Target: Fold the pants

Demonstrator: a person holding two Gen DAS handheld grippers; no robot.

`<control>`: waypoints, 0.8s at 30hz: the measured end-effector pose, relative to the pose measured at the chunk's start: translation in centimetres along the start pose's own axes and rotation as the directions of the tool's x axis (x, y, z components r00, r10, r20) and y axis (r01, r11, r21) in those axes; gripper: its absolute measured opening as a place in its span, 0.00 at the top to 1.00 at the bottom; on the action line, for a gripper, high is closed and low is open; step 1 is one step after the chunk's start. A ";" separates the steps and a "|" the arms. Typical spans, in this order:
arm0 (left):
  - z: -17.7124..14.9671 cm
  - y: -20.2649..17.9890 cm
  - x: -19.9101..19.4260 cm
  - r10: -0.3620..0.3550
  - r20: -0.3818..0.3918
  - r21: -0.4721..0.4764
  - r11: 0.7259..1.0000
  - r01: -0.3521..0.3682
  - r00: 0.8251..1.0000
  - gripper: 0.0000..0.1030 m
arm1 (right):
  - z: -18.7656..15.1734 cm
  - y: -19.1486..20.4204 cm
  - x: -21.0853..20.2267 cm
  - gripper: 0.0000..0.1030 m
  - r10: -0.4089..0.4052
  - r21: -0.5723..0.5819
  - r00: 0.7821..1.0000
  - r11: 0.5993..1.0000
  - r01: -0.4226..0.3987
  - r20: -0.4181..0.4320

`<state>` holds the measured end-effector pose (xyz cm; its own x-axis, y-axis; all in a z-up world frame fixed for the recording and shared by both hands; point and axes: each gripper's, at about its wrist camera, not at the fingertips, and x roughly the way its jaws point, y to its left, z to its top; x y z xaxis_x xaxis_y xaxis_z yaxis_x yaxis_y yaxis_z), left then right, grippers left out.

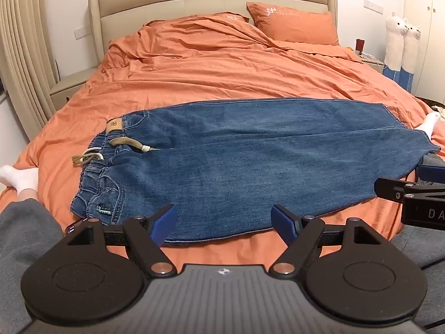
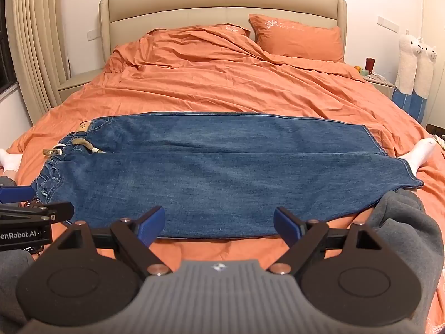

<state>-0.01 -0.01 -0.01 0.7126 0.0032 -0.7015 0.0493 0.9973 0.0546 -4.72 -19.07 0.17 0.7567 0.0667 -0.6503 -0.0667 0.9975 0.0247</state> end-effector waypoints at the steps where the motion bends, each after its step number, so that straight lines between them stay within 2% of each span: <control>1: 0.0 0.0 0.0 0.000 -0.001 0.001 1.000 0.000 1.000 0.12 | 0.0 0.0 0.0 0.21 0.003 0.000 1.000 1.000 -0.003 -0.004; 24: -0.1 -0.3 0.3 -0.003 -0.008 0.002 1.000 0.003 1.000 0.12 | -0.1 0.0 0.0 0.21 0.009 0.003 1.000 1.000 -0.009 -0.005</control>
<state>0.10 -0.27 -0.32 0.7070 0.0008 -0.7073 0.0531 0.9971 0.0542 -4.85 -19.07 0.10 0.7530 0.0755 -0.6536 -0.0717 0.9969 0.0325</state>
